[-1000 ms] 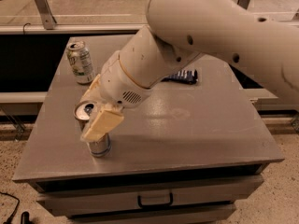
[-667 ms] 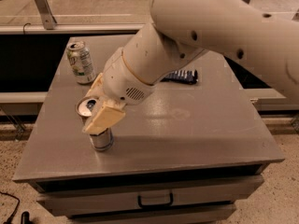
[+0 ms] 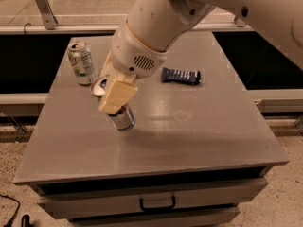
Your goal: Knock redbull can over
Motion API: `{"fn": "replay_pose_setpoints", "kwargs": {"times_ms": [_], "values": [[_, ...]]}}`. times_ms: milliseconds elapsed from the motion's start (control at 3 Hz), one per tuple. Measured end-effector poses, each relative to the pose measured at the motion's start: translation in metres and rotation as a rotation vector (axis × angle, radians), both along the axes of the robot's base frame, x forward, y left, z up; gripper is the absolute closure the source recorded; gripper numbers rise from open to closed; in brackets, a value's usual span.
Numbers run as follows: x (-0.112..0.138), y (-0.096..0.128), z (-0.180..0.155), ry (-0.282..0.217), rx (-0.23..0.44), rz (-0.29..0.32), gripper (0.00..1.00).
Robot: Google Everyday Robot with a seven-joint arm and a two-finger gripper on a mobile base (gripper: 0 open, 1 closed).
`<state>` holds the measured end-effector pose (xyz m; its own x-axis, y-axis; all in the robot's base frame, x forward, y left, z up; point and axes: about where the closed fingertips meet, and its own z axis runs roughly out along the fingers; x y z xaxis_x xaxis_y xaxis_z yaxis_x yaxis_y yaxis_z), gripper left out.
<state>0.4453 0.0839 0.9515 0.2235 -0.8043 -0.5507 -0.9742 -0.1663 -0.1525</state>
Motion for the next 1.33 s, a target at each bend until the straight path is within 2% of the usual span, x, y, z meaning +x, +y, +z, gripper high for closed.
{"fn": "replay_pose_setpoints", "kwargs": {"times_ms": [667, 1000, 1333], "values": [[0.014, -0.032, -0.025, -0.031, -0.327, 0.024, 1.0], [0.021, -0.046, -0.031, -0.065, -0.443, 0.018, 1.0], [0.027, -0.055, -0.033, -0.105, -0.53, 0.014, 1.0]]}}
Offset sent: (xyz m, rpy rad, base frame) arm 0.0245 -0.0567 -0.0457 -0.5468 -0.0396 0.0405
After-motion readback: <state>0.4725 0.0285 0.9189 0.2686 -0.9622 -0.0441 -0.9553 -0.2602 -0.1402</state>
